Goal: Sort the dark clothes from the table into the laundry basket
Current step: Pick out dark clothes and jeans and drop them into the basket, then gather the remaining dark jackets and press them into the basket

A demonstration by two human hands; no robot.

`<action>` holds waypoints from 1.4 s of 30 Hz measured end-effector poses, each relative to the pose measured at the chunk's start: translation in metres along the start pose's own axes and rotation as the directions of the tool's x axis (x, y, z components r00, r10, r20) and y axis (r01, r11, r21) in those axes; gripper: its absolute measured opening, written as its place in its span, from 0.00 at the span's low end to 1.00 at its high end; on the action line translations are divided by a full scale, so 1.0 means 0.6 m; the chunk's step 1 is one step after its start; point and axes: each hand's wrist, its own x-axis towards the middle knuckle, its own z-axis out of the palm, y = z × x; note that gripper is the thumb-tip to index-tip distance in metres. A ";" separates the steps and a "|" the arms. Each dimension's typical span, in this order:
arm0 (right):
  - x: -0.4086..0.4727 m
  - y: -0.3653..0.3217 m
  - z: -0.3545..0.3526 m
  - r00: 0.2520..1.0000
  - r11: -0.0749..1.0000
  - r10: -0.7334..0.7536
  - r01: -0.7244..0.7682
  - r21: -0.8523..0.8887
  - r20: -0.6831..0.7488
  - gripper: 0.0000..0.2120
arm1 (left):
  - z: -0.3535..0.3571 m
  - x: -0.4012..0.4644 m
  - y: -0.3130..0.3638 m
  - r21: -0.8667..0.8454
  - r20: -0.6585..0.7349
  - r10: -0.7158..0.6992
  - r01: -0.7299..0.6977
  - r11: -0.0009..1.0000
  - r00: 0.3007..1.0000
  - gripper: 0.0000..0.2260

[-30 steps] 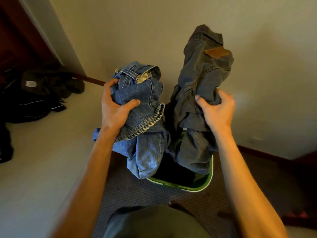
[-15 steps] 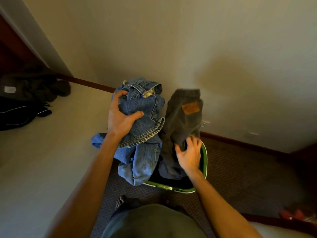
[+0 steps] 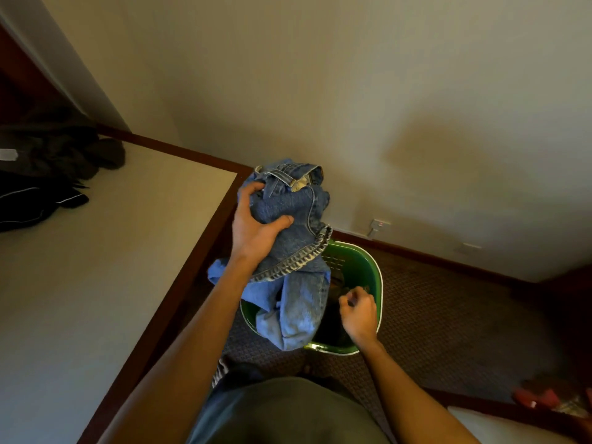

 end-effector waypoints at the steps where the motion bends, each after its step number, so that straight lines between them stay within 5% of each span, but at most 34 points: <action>1: 0.005 -0.006 -0.004 1.000 1.000 -0.007 0.007 0.001 -0.006 0.07 | 0.016 -0.002 -0.011 -0.011 0.001 -0.029 0.029 1.000 1.000 0.32; 7: 0.027 -0.013 -0.037 0.999 0.999 -0.026 0.026 0.022 -0.022 0.07 | 0.102 -0.041 -0.128 0.117 -0.034 -0.222 0.224 0.968 0.974 0.28; 12: 0.026 -0.012 -0.048 1.000 1.000 -0.024 0.024 0.008 0.020 0.05 | 0.088 -0.086 -0.230 0.415 0.070 -0.492 0.423 0.806 0.868 0.21; 17: 0.016 -0.020 -0.027 0.995 1.000 -0.008 0.009 -0.004 0.104 0.07 | 0.049 -0.085 -0.228 0.446 0.051 -0.489 0.418 0.791 0.871 0.08; 31: 0.003 -0.214 0.061 0.957 0.982 -0.180 0.160 0.104 0.228 0.04 | -0.107 -0.041 -0.180 0.241 -0.094 -0.401 0.412 0.879 0.911 0.11; 42: -0.061 -0.459 0.238 0.835 0.897 -0.443 0.414 0.158 0.326 0.01 | -0.383 0.003 -0.170 0.079 -0.250 -0.328 0.357 0.931 0.911 0.11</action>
